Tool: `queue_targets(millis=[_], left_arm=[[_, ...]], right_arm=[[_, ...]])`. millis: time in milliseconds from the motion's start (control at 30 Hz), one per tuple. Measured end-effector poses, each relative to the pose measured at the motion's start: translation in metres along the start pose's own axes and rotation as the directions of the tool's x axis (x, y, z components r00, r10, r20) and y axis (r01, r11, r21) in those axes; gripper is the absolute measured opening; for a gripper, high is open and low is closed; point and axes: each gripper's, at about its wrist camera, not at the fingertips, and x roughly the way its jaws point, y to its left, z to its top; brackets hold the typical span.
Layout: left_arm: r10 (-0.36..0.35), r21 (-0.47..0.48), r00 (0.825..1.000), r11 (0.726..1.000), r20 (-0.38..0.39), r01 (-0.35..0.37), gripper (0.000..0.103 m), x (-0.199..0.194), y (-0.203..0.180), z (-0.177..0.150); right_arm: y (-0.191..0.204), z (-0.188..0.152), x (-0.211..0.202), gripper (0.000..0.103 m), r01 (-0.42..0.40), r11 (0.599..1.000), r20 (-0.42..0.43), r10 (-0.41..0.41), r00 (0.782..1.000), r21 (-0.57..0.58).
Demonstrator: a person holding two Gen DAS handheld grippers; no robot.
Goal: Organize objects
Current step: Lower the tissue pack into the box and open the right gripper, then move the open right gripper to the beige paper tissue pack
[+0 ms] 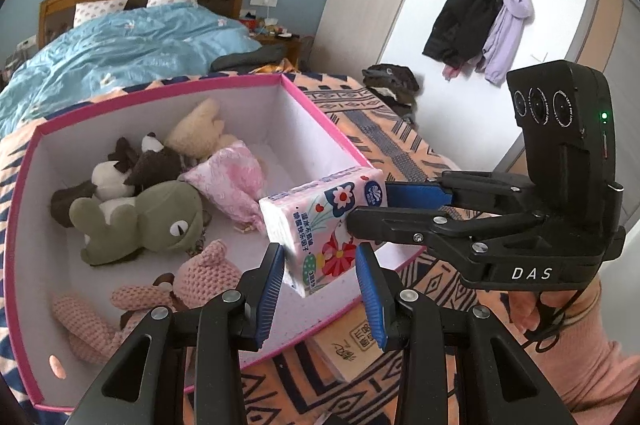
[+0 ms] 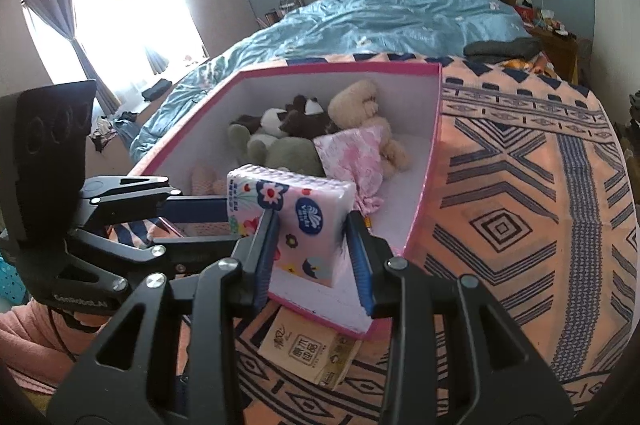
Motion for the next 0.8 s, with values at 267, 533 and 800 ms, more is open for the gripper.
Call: queue_targets(millis=[267,533,800], left_arm=[[0.015,-0.018,0.999,1.000,-0.033,-0.016,0.036,0.009,0.004,0.002],[0.046,-0.013,0.999,0.999,0.011,-0.046,0.036,0.000,0.004,-0.003],[0.027,0.086,0.992,0.996,0.122,-0.037,0.045,-0.038,-0.020,-0.028]], right_arm=[[0.001,0.004,0.008,0.039,0.065,0.998,-0.036,-0.065,0.997,-0.008],[0.006,0.002,-0.006,0.040,0.076,0.997,0.023,-0.076,0.997,-0.021],[0.005,-0.021,-0.033,0.047,0.039,0.999,0.092,-0.038,0.995,-0.011]])
